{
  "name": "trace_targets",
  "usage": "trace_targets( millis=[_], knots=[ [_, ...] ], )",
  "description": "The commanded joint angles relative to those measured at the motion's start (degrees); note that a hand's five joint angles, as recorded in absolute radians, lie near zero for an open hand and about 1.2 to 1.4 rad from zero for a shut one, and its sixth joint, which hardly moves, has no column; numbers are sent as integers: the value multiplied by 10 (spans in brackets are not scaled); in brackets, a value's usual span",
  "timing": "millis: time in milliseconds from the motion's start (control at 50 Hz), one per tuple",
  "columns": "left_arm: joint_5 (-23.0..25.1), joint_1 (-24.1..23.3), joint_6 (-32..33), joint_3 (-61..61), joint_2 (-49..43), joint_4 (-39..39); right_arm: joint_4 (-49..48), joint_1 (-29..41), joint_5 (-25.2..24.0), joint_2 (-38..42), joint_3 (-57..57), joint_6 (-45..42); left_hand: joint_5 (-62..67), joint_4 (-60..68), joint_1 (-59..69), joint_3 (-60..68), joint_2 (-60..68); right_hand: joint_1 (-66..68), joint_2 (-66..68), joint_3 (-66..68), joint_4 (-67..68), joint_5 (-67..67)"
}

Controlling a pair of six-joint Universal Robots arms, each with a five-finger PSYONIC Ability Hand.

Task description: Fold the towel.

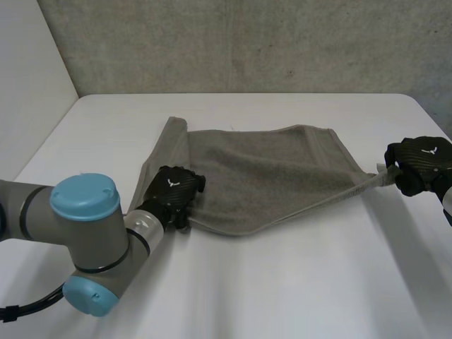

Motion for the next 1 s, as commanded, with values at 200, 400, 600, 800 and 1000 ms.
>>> trace_targets(
  millis=[200,400,600,800,1000],
  knots=[
    [-69,3,4,65,-55,1,-2,-10,6,3,-4,-1,-52,33,35,42,39,37,42,30,28,32],
    [-122,12,9,80,-52,-1,-2,-22,7,2,-7,-1,-22,64,66,72,69,37,42,30,28,32],
    [-125,30,90,36,-6,-18,-16,-34,7,-4,-6,2,-39,47,49,56,52,37,42,30,28,32],
    [-120,38,130,-1,16,-8,-24,-33,9,-17,0,10,-61,25,27,34,31,37,42,30,28,32],
    [-115,61,131,-20,3,-12,-24,-32,9,-17,3,14,115,201,202,209,206,37,42,30,28,32]
  ],
)
